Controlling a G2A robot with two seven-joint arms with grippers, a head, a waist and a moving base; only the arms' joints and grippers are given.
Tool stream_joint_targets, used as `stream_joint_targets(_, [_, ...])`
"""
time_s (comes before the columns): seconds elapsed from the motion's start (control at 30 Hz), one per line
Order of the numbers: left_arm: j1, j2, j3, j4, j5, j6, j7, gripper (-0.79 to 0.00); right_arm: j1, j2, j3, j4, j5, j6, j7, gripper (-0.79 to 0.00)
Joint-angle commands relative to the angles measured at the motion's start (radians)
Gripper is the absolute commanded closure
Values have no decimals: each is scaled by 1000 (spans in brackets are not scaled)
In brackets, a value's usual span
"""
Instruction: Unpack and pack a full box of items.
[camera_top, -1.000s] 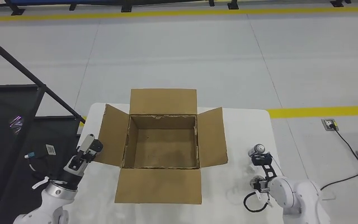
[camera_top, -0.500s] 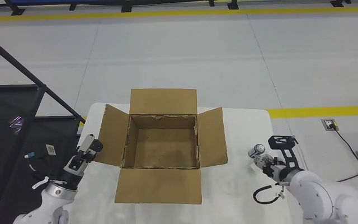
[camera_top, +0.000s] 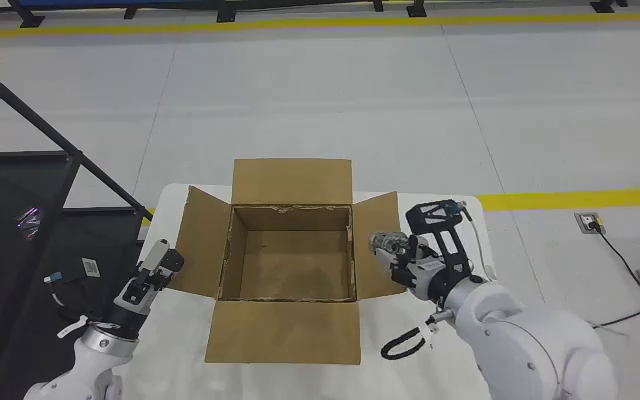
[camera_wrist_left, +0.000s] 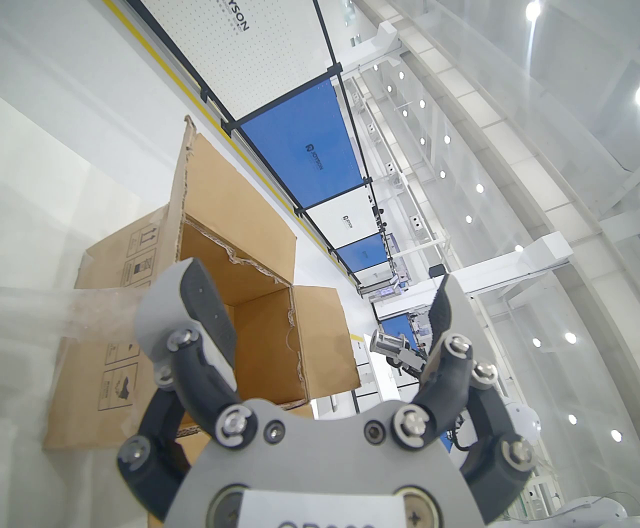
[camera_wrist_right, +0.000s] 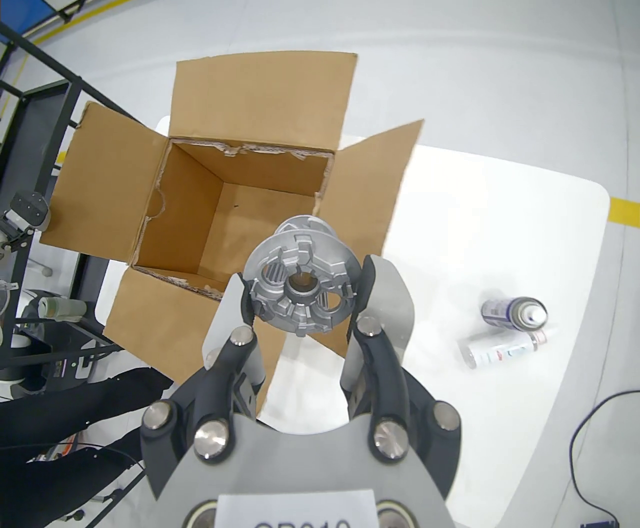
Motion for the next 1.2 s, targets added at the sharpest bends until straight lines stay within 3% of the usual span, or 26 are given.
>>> stream_joint_targets(0.0, [0,0,0,0,0,0,0,-785,63,-12,-103,59,-26,33,-9,0])
stream_joint_targets(0.2, [0,0,0,0,0,0,0,-785,190,-46,-250,199,-26,113,-22,0])
stream_joint_targets(0.8, [0,0,0,0,0,0,0,-785,187,-46,-251,201,-24,107,-30,0])
stream_joint_targets(0.9, [0,0,0,0,0,0,0,-785,213,-54,-273,288,2,61,-77,0])
stream_joint_targets(1.17, [0,0,0,0,0,0,0,-785,519,-151,-499,698,137,29,-105,0])
